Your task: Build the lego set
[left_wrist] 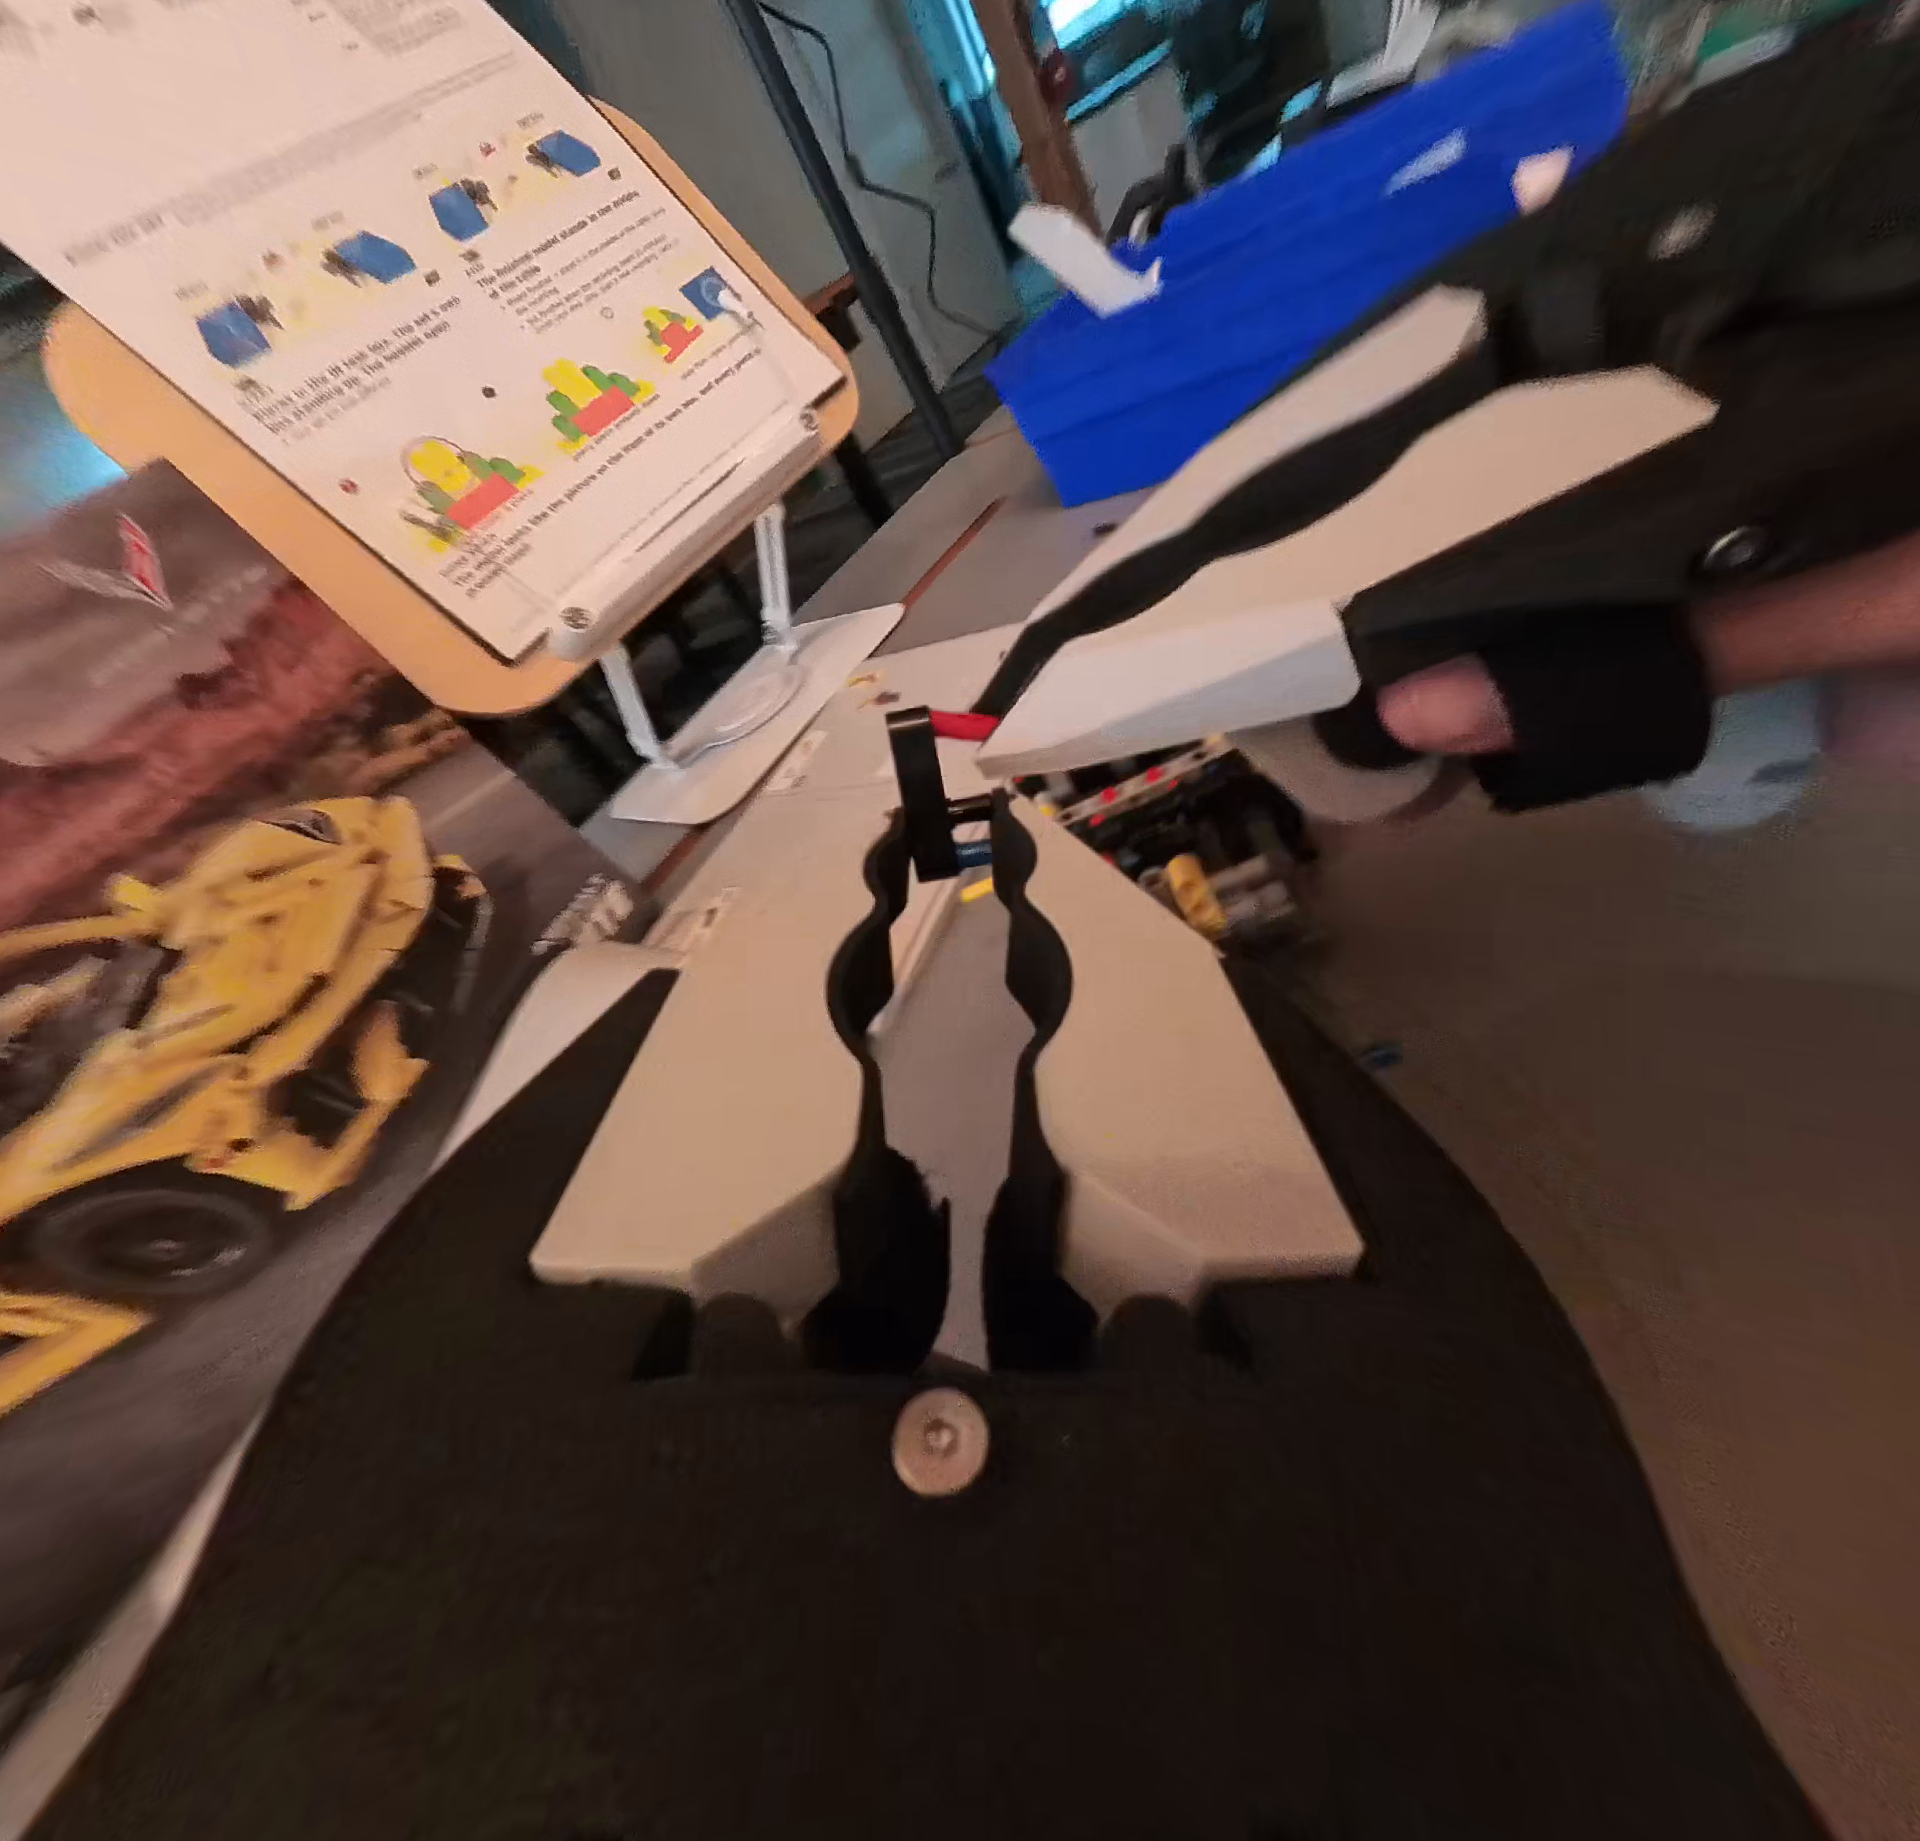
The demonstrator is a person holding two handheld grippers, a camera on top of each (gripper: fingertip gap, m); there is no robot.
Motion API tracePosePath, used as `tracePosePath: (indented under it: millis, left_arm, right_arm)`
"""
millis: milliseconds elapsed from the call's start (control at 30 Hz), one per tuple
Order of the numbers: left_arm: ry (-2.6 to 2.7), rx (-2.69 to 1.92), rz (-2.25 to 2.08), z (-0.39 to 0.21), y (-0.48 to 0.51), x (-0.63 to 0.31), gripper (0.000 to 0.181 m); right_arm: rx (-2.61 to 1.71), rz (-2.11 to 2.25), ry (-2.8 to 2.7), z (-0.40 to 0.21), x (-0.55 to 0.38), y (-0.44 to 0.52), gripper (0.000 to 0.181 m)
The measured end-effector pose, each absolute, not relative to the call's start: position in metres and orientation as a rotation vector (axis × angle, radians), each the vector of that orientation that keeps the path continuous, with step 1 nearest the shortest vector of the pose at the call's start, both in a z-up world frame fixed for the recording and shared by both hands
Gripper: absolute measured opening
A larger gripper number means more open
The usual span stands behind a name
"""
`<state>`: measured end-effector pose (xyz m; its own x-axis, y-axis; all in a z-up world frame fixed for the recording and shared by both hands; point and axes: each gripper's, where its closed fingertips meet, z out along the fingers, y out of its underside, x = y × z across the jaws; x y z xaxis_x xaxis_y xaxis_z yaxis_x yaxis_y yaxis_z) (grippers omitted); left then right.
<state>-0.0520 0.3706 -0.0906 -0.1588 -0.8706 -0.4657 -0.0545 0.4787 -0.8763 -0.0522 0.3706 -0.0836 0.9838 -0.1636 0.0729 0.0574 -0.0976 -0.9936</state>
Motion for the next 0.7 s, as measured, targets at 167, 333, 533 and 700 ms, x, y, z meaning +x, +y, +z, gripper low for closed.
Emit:
tracePosePath:
  millis: [167,333,533,700]
  left_arm:
    - [1.608,-0.691,-0.617,-0.099,0.376,-0.051,0.016]
    - [1.623,-0.682,-0.622,-0.101,0.376,-0.05,0.016]
    - [1.633,-0.758,-0.701,-0.105,0.378,-0.048,0.016]
    - [1.613,-0.776,-0.72,-0.102,0.381,-0.048,0.017]
  right_arm:
    - [-1.745,-0.34,0.0,-0.092,-0.051,0.371,0.003]
    - [-1.769,-0.288,0.008,-0.095,-0.051,0.371,0.004]
    - [-2.086,-0.143,-0.128,-0.111,-0.053,0.341,0.005]
    - [-2.896,-0.073,-0.493,-0.153,-0.001,0.224,0.004]
